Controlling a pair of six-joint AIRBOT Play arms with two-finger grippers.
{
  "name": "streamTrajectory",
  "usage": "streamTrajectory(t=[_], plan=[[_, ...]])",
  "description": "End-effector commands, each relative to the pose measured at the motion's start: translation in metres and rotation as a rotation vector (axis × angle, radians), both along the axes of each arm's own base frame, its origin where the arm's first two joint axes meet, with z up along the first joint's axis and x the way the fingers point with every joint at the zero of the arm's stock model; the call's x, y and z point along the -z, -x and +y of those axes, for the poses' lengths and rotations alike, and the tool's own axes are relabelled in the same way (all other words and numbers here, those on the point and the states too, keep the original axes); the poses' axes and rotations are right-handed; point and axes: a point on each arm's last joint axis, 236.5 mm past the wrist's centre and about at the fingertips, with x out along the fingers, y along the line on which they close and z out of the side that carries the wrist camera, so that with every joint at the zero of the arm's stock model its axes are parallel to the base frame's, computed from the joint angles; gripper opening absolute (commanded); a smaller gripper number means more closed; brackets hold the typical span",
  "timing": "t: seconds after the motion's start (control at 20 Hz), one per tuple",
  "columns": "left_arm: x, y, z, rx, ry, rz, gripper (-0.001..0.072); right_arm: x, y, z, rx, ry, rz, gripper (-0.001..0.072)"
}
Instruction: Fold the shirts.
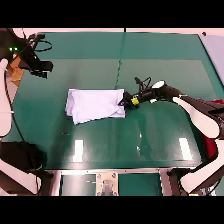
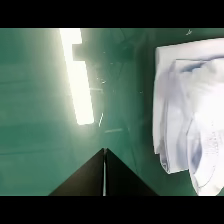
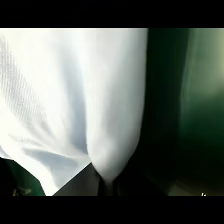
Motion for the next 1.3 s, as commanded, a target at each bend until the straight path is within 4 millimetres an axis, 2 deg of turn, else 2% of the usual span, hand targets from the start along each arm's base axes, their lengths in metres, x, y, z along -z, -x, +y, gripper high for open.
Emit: streamTrajectory(t=[0.0,0.05,0.1,0.2,0.25,0.35,0.4,0.5,0.65,0.75,0.85,0.95,1.0,1.1,1.2,1.25], plan=[[0.000,0.001,0.000,0.001,0.000,0.005,0.0031,-0.052,-0.015,0.020,-0.035,-0.067,-0.093,0.0013],[0.000,0.001,0.000,0.000,0.000,0.006,0.0031,-0.084,-0.024,0.018,-0.034,-0.087,-0.148,0.0013],[0.000,0.002,0.000,0.000,0.000,0.008,0.0031,-0.124,-0.036,0.010,-0.023,-0.108,-0.217,0.0013],[0.001,0.004,0.000,0.000,0.000,0.018,0.0031,-0.203,-0.055,-0.024,0.028,-0.119,-0.340,0.0013],[0.001,0.006,0.000,0.000,0.000,0.025,0.0031,-0.240,-0.063,-0.054,0.074,-0.098,-0.388,0.0013],[0.001,0.006,-0.001,0.001,0.003,0.026,0.0031,-0.291,-0.073,-0.125,0.213,-0.024,-0.426,0.0014],[0.001,0.006,-0.001,0.002,0.007,0.027,0.0031,-0.309,-0.074,-0.164,0.293,-0.001,-0.426,0.0014],[0.001,0.007,-0.006,0.007,0.027,0.032,0.0031,-0.331,-0.070,-0.240,0.454,0.024,-0.409,0.0014],[0.001,0.008,-0.011,0.012,0.045,0.033,0.0031,-0.338,-0.056,-0.358,0.731,0.061,-0.379,0.0014],[0.001,0.009,-0.015,0.017,0.062,0.039,0.0031,-0.331,-0.033,-0.436,0.922,0.121,-0.347,0.0014],[0.000,0.009,-0.020,0.023,0.084,0.039,0.0031,-0.321,0.003,-0.505,1.099,0.184,-0.297,0.0014],[0.000,0.010,-0.023,0.026,0.095,0.040,0.0031,-0.301,0.050,-0.553,1.240,0.262,-0.175,0.0014],[0.000,0.010,-0.024,0.028,0.101,0.040,0.0031,-0.281,0.083,-0.568,1.291,0.324,-0.055,0.0014],[0.000,0.010,-0.025,0.028,0.102,0.040,0.0031,-0.242,0.145,-0.582,1.305,0.482,0.185,0.0015],[0.000,0.010,-0.025,0.028,0.102,0.040,0.0030,-0.217,0.189,-0.582,1.262,0.591,0.369,0.0014],[0.000,0.010,-0.025,0.028,0.102,0.040,0.0030,-0.210,0.204,-0.578,1.237,0.617,0.434,0.0014]])
